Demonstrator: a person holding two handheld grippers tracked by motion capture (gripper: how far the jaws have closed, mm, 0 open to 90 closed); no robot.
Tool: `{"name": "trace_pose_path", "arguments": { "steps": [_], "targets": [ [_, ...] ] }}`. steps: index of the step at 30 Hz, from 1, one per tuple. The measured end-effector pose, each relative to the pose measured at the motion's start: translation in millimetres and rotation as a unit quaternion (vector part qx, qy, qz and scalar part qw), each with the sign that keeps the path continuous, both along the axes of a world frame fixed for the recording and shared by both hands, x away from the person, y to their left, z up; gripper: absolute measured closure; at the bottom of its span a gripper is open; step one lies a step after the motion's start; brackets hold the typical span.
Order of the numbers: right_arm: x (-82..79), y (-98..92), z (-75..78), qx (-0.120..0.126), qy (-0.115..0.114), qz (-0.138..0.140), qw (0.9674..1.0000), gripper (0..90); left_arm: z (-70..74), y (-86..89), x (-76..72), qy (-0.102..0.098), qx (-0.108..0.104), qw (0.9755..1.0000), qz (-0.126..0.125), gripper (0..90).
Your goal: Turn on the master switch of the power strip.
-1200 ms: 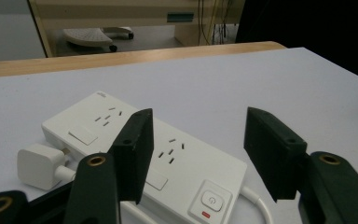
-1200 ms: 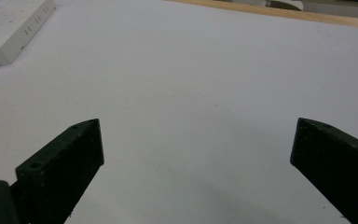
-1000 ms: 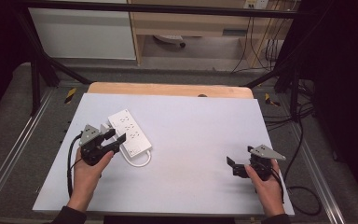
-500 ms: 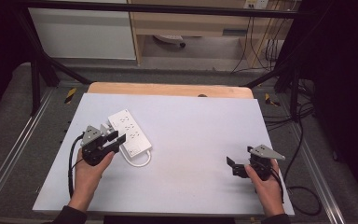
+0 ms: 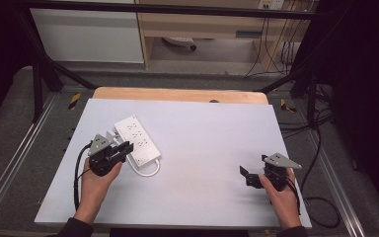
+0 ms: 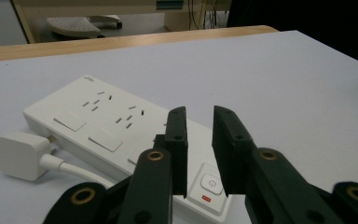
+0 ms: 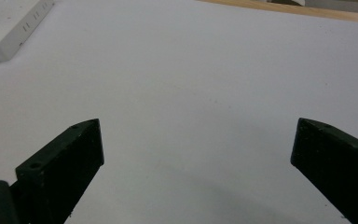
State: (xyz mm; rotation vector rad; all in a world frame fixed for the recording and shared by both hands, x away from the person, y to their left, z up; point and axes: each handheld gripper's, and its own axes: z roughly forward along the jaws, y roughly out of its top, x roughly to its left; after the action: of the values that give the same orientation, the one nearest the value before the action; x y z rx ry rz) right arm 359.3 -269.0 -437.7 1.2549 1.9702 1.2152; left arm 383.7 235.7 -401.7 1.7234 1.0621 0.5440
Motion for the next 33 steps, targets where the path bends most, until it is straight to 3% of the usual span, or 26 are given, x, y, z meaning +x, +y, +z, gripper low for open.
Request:
{"name": "trace_pose_path", "arguments": {
  "steps": [20, 33],
  "targets": [
    [0.2, 0.8, -0.6, 0.001, 0.006, 0.001, 1.0000, 2.7, -13.8, -4.4, 5.4, 0.026, 0.011, 0.9994, -0.022, 88.2],
    [0.7, 0.6, -1.0, -0.002, 0.007, 0.001, 1.0000, 2.7, -19.4, -5.7, 7.6, 0.037, 0.019, 0.9986, -0.032, 90.0]
  ]
}}
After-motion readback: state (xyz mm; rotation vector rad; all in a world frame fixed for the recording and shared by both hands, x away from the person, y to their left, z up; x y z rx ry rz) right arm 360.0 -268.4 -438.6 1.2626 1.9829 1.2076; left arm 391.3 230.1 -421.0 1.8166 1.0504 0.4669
